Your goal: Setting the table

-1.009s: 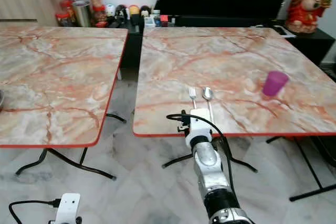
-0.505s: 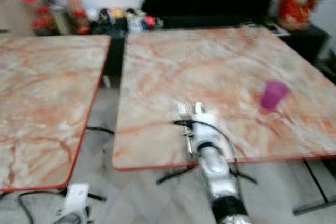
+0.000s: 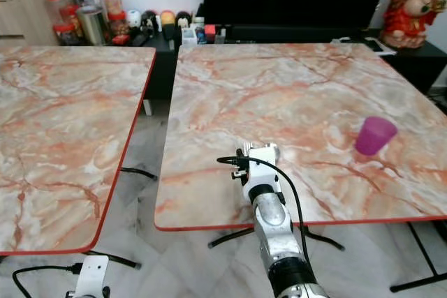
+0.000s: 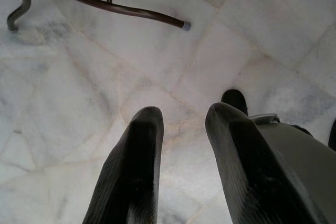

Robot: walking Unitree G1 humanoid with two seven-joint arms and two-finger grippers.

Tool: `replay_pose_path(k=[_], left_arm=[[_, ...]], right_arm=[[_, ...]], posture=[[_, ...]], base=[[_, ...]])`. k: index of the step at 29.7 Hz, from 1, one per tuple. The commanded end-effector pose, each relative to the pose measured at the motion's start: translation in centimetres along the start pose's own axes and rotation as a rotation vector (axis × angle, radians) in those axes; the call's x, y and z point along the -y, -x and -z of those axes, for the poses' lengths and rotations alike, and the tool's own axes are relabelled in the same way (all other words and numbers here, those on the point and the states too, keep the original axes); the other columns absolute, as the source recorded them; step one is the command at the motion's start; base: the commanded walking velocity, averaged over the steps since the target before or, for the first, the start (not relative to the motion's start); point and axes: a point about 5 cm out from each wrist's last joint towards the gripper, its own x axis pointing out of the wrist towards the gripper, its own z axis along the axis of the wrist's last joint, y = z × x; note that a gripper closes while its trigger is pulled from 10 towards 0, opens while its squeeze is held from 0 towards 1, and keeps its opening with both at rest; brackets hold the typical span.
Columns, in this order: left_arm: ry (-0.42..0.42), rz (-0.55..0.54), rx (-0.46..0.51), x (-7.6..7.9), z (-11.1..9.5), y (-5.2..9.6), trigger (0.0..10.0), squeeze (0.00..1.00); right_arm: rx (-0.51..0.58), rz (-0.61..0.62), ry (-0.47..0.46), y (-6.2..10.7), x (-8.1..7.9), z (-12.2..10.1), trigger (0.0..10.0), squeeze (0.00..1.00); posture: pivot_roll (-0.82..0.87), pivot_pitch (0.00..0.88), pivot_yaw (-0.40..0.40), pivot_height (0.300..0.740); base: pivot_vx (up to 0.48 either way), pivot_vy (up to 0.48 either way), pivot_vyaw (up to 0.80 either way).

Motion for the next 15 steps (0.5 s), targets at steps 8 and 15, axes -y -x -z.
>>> replay_pose_path(k=[8,15], left_arm=[[-0.002,-0.001,-0.006,-0.1,0.0,0.0,10.0,0.00],[-0.004,0.000,-0.004,-0.1,-0.1,0.0,10.0,0.00]], right_arm=[[-0.028,0.092,-0.023,-0.3,0.5,-0.2,10.0,1.00],[-0.074,0.090,-0.048,-1.3,0.8,-0.6,10.0,0.00]], posture=[[-0.07,0.004,-0.023,0.736],[-0.07,0.000,-0.021,0.736]], base=[[0.000,0.000,0.00],[0.000,0.000,0.00]])
